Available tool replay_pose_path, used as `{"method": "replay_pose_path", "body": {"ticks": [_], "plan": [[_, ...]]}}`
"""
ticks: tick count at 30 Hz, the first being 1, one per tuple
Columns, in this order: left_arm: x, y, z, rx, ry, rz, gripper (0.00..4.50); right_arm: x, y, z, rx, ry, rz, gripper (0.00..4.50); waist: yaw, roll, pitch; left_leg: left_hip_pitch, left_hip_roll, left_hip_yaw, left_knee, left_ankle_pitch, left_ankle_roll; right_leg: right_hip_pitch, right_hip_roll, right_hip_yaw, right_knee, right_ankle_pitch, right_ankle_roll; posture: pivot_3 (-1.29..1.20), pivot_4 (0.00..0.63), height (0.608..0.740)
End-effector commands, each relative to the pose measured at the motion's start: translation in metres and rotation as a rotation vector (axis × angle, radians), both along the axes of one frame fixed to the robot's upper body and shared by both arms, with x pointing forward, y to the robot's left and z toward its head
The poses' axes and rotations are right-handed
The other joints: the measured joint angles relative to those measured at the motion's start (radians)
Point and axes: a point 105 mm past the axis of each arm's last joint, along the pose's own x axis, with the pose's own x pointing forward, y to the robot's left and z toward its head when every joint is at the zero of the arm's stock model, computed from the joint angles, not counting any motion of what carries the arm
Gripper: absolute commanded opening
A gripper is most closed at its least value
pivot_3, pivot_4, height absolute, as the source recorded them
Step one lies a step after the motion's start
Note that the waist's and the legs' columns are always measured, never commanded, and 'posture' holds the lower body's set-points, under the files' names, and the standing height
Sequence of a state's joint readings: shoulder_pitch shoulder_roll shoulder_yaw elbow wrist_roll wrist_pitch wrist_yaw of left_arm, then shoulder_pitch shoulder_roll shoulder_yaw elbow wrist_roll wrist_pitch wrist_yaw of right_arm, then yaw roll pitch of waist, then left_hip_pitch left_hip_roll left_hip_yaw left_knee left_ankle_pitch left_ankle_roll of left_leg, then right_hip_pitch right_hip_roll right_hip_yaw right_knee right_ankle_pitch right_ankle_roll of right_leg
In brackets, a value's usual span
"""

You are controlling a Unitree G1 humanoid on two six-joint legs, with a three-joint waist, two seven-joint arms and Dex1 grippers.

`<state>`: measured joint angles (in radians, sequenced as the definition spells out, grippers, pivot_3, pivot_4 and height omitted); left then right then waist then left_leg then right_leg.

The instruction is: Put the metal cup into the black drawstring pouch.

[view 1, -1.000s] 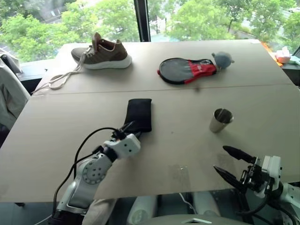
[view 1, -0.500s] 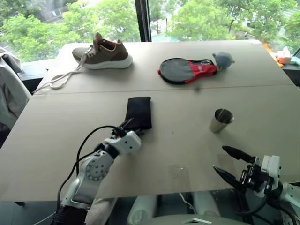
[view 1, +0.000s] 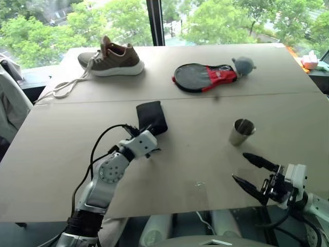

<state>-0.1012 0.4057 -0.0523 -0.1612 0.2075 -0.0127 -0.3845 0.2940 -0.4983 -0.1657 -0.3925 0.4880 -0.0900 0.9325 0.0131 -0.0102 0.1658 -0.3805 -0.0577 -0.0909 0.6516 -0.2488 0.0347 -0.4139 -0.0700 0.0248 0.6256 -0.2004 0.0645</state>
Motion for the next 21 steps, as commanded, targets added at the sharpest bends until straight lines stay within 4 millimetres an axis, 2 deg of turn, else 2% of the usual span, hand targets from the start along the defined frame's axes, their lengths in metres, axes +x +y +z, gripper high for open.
{"method": "replay_pose_path", "body": {"ticks": [1,4,8,14,15,16,21], "plan": [[0.009,-0.001,0.029,-0.235,0.049,0.036,0.05,0.027,-0.008,0.021,-0.138,-0.076,-0.107,3.83,0.001,0.000,0.000,0.000,0.000,0.000,0.000,0.000,0.000,0.000,0.000,-0.001,0.000,0.000,0.000,0.00,0.150,0.736],[0.015,-0.010,0.043,-0.377,0.137,0.018,0.05,0.047,-0.010,0.031,-0.307,-0.111,-0.124,3.83,0.003,0.000,0.000,-0.001,-0.001,-0.002,0.000,0.000,0.000,0.000,0.001,-0.004,0.001,0.001,-0.001,0.00,0.150,0.736],[0.019,-0.015,0.060,-0.474,0.199,0.000,0.05,0.060,-0.014,0.031,-0.469,-0.086,-0.140,3.83,0.002,-0.001,0.000,-0.003,-0.002,-0.004,0.000,0.001,-0.002,0.000,0.000,-0.005,0.000,0.003,-0.004,0.00,0.150,0.736],[0.028,-0.012,0.085,-0.658,0.261,0.023,0.05,0.050,-0.018,0.011,-0.713,0.001,-0.044,3.83,0.002,-0.003,0.001,-0.003,-0.004,-0.003,0.001,0.002,-0.002,0.000,-0.001,-0.005,-0.001,0.003,-0.004,0.00,0.150,0.736],[0.030,-0.010,0.088,-0.688,0.270,0.031,0.00,0.050,-0.019,0.011,-0.723,0.004,-0.053,3.25,0.002,-0.003,0.002,-0.003,-0.003,-0.004,0.001,0.002,-0.002,0.000,-0.001,-0.005,-0.001,0.003,-0.004,0.00,0.150,0.736],[0.031,-0.009,0.091,-0.719,0.282,0.036,0.00,0.050,-0.019,0.012,-0.729,0.004,-0.061,2.99,0.001,-0.004,0.002,-0.003,-0.003,-0.004,0.001,0.001,-0.002,0.000,-0.001,-0.005,-0.001,0.002,-0.003,0.00,0.150,0.736],[0.033,-0.010,0.095,-0.795,0.355,0.036,0.00,0.048,-0.022,0.011,-0.740,0.016,-0.064,0.54,0.000,-0.005,0.003,-0.003,-0.003,-0.004,0.002,0.002,-0.003,0.000,0.000,-0.005,0.000,0.002,-0.003,0.00,0.150,0.736]]}}
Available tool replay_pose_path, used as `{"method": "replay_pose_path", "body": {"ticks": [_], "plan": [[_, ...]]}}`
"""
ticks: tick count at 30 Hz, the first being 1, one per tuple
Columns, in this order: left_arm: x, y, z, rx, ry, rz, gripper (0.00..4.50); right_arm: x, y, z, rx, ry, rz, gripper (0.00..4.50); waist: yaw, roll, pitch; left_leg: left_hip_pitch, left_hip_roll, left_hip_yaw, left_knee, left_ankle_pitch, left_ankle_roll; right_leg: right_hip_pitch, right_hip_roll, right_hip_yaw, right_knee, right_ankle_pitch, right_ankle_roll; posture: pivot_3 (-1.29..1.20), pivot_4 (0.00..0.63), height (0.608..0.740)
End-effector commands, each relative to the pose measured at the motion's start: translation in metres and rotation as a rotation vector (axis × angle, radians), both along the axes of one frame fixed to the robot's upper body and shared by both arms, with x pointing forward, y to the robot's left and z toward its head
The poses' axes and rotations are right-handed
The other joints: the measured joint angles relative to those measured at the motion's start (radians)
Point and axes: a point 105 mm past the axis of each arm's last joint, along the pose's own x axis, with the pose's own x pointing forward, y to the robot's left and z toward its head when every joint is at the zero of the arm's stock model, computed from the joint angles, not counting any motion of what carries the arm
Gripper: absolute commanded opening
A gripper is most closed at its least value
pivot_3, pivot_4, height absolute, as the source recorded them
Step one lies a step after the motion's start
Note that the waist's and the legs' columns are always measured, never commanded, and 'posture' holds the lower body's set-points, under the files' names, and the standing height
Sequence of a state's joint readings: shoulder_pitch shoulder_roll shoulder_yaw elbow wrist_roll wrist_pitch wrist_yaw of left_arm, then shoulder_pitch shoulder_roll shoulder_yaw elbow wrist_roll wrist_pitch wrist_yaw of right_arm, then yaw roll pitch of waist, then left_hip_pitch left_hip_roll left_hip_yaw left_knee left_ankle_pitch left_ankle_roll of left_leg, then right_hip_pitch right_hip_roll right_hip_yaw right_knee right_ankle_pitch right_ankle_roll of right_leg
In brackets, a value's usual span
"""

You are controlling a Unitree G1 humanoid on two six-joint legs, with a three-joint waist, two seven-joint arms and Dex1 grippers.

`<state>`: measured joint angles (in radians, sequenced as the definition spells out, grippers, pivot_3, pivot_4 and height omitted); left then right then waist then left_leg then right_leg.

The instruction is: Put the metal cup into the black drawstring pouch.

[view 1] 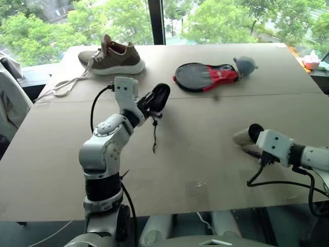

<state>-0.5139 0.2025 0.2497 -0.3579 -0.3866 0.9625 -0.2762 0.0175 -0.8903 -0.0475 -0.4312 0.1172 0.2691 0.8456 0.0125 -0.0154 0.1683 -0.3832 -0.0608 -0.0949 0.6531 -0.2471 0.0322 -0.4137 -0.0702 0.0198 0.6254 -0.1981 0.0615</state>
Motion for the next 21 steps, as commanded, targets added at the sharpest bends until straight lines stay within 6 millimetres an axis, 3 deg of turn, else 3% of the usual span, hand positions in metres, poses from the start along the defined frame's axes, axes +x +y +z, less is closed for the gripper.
{"method": "replay_pose_path", "body": {"ticks": [1,7,9,12,16,21], "plan": [[-0.003,-0.001,0.013,-0.067,0.007,-0.013,0.00,-0.004,0.000,0.010,-0.024,-0.036,0.015,0.08,0.001,0.000,0.000,0.000,0.000,0.000,0.000,0.000,-0.001,0.000,0.000,0.000,0.000,0.000,0.000,0.00,0.150,0.736],[0.000,-0.008,0.018,-0.220,0.069,-0.039,0.00,0.006,0.012,0.039,0.056,-0.135,0.013,0.02,0.002,-0.004,0.002,-0.001,0.000,0.000,0.000,0.002,-0.003,0.000,0.000,0.000,0.000,0.000,0.000,0.00,0.150,0.736],[0.000,-0.014,0.021,-0.269,0.080,-0.059,0.00,0.010,0.028,0.056,0.108,-0.195,0.045,0.02,0.000,-0.004,0.002,0.000,0.000,0.000,0.001,0.002,-0.003,0.000,0.000,0.000,0.000,0.000,0.000,0.00,0.150,0.736],[0.000,-0.024,0.023,-0.320,0.109,-0.101,0.00,0.019,0.069,0.085,0.201,-0.318,0.144,0.02,-0.003,-0.007,0.004,0.000,0.000,0.000,0.001,0.002,-0.004,0.000,0.000,0.000,0.000,0.000,0.000,0.00,0.150,0.736],[-0.003,-0.035,0.023,-0.343,0.138,-0.164,0.00,0.029,0.102,0.115,0.303,-0.429,0.234,0.02,-0.002,-0.007,0.004,0.000,0.001,-0.001,0.000,0.003,-0.005,-0.001,0.001,0.000,0.000,0.001,-0.001,0.00,0.150,0.736],[-0.006,-0.046,0.030,-0.383,0.142,-0.248,0.00,0.029,0.134,0.125,0.341,-0.480,0.357,0.02,0.003,-0.008,0.005,-0.002,-0.002,-0.003,0.000,0.003,-0.005,-0.001,-0.001,-0.001,0.000,0.001,-0.001,0.00,0.150,0.736]]}}
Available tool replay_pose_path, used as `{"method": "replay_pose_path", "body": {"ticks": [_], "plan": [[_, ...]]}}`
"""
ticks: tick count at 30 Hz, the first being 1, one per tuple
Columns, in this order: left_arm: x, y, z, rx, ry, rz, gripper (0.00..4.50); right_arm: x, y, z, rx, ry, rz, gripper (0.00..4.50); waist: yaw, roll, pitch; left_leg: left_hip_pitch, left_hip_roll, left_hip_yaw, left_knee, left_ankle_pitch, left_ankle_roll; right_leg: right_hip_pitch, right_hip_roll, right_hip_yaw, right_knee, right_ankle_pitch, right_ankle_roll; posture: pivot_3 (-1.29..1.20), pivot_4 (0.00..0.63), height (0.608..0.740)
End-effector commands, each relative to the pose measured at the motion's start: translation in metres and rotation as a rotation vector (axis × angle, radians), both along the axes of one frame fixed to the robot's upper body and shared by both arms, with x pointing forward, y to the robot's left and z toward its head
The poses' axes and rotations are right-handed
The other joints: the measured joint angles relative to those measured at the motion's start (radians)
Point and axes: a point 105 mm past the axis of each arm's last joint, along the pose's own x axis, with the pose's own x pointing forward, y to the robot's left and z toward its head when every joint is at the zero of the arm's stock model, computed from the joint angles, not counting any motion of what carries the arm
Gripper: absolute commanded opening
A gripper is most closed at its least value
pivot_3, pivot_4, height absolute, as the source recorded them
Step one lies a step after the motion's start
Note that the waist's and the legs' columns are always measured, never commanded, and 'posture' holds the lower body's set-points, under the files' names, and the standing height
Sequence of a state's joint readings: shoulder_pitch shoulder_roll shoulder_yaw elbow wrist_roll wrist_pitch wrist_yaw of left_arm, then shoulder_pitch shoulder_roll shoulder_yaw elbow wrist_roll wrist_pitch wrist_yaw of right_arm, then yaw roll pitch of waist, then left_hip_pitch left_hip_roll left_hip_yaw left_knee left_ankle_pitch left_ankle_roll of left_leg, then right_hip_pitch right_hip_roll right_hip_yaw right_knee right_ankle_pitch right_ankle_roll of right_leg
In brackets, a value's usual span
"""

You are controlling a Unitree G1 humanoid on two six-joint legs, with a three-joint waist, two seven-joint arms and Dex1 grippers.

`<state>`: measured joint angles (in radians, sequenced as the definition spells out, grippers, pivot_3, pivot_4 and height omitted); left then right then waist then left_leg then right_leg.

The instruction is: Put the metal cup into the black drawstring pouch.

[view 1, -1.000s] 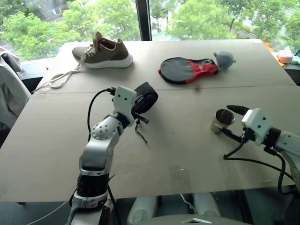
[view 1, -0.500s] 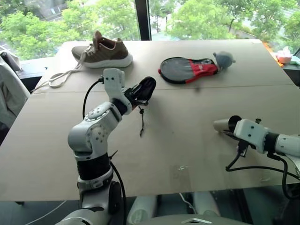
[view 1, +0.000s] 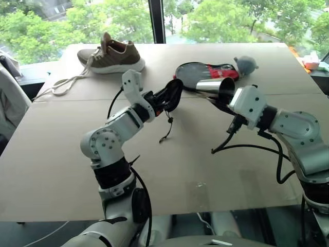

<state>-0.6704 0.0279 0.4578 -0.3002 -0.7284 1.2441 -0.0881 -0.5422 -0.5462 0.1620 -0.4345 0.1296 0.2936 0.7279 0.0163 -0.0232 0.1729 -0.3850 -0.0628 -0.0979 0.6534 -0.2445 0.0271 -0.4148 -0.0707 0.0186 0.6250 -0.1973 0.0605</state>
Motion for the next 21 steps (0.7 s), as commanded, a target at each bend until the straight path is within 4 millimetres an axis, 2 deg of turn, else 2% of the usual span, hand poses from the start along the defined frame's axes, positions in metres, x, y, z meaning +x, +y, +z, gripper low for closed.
{"method": "replay_pose_path", "body": {"ticks": [1,9,14,19,21], "plan": [[-0.006,-0.013,0.015,-0.025,-0.051,-0.084,0.00,-0.004,0.014,0.011,-0.001,-0.088,0.061,0.02,-0.001,0.000,0.000,0.000,0.000,0.000,0.000,0.000,0.000,0.000,0.000,0.000,0.000,0.000,0.000,0.00,0.150,0.736],[-0.015,-0.019,0.017,-0.114,-0.038,-0.167,0.00,-0.001,0.029,-0.006,-0.023,-0.075,0.126,0.02,-0.005,0.000,0.000,0.001,0.000,0.000,-0.001,0.000,0.000,-0.001,0.000,0.000,0.001,0.000,0.000,0.00,0.150,0.736],[-0.021,-0.020,0.025,-0.198,-0.049,-0.202,0.00,-0.001,0.028,-0.030,-0.088,-0.053,0.125,0.02,-0.004,0.000,0.000,0.001,0.000,0.000,-0.001,0.000,0.000,0.000,0.000,0.000,0.001,0.000,0.000,0.00,0.150,0.736],[-0.026,-0.023,0.033,-0.260,-0.056,-0.252,0.00,0.005,0.022,-0.052,-0.227,-0.083,0.115,0.02,-0.004,0.000,0.000,0.001,-0.001,0.000,0.000,0.000,0.000,0.000,0.000,0.001,0.001,0.000,0.000,0.00,0.150,0.736],[-0.030,-0.025,0.034,-0.276,-0.048,-0.280,0.00,0.007,0.021,-0.057,-0.321,-0.145,0.119,0.02,-0.006,0.000,0.000,0.001,0.000,0.000,0.000,0.000,0.000,0.000,0.000,0.001,0.001,0.000,0.000,0.00,0.150,0.736]]}}
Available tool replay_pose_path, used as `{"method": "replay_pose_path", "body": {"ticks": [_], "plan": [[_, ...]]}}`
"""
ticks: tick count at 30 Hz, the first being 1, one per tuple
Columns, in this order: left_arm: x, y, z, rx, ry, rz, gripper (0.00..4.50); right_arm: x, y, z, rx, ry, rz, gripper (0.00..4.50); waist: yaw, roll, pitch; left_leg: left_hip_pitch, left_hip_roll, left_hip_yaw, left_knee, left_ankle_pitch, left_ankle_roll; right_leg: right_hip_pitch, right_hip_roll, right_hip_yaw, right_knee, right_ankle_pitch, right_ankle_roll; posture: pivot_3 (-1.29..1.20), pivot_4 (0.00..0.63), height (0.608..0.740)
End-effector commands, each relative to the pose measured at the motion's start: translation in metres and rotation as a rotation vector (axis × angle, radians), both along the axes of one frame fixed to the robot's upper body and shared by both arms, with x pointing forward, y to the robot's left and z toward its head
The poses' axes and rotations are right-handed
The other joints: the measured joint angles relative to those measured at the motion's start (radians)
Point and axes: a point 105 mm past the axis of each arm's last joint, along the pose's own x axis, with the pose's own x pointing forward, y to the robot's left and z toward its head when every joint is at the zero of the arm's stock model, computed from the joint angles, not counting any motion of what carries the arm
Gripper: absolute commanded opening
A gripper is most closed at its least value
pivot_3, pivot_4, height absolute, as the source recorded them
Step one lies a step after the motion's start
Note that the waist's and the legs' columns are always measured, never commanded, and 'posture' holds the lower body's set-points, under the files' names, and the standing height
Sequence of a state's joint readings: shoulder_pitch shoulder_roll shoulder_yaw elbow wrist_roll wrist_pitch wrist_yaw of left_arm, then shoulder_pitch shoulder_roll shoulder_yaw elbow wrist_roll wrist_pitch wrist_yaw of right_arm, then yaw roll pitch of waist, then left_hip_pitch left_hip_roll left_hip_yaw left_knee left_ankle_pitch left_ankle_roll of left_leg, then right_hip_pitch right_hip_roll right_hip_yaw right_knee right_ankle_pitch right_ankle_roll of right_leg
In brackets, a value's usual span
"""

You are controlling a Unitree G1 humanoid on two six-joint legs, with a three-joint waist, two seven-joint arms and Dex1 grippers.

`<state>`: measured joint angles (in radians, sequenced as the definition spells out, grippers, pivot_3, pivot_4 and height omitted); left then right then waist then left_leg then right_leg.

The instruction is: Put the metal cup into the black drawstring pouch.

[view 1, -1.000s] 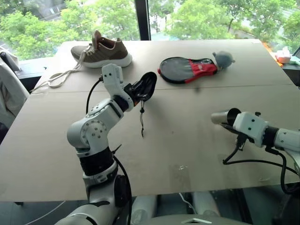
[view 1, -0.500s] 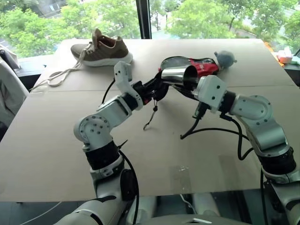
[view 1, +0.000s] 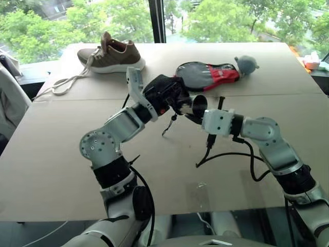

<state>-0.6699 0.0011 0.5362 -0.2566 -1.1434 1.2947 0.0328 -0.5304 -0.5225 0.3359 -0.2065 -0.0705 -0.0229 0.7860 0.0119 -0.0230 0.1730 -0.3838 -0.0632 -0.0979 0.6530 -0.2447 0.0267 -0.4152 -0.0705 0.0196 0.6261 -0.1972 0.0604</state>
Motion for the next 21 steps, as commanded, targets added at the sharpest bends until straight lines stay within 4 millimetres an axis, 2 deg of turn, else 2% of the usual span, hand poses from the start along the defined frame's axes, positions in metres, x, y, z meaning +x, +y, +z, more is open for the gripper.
{"method": "replay_pose_path", "body": {"ticks": [1,4,8,13,16,21], "plan": [[-0.012,-0.006,0.018,-0.041,-0.060,-0.070,0.00,0.001,-0.003,-0.003,-0.141,-0.128,0.024,0.02,-0.003,0.000,0.000,0.000,0.000,0.000,0.000,0.000,0.000,0.000,0.000,0.000,0.000,0.000,0.000,0.00,0.150,0.736],[-0.021,-0.011,0.017,-0.034,-0.065,-0.119,0.00,0.009,-0.005,-0.004,-0.217,-0.229,-0.003,0.02,-0.004,0.000,0.000,0.000,0.000,0.000,0.000,0.000,0.000,0.000,0.000,0.000,0.000,0.000,0.000,0.00,0.150,0.736],[-0.027,-0.017,0.015,-0.030,-0.055,-0.156,0.00,0.018,0.000,0.003,-0.183,-0.276,-0.044,0.02,0.000,0.000,0.000,0.001,0.000,0.001,0.000,0.000,-0.001,0.000,0.000,0.001,0.000,0.000,0.000,0.00,0.150,0.736],[-0.031,-0.019,0.012,-0.017,-0.039,-0.180,0.00,0.023,0.008,0.030,0.297,0.015,-0.143,0.02,-0.001,0.000,0.000,0.001,0.001,0.000,0.000,0.001,-0.001,0.000,0.001,0.001,0.000,0.000,-0.001,0.00,0.150,0.736],[-0.031,-0.017,0.011,-0.016,-0.031,-0.178,0.00,0.028,0.001,0.042,0.591,0.212,-0.181,0.02,0.001,0.000,0.000,0.000,0.001,0.000,-0.001,0.001,-0.001,-0.001,0.001,0.001,0.001,0.000,-0.001,0.00,0.150,0.736],[-0.032,-0.016,0.010,-0.014,-0.028,-0.186,0.00,0.032,-0.014,0.048,0.900,0.459,-0.176,0.02,0.002,0.000,0.000,0.000,0.000,-0.002,-0.001,0.001,-0.001,0.000,0.000,0.001,0.000,0.000,-0.001,0.00,0.150,0.736]]}}
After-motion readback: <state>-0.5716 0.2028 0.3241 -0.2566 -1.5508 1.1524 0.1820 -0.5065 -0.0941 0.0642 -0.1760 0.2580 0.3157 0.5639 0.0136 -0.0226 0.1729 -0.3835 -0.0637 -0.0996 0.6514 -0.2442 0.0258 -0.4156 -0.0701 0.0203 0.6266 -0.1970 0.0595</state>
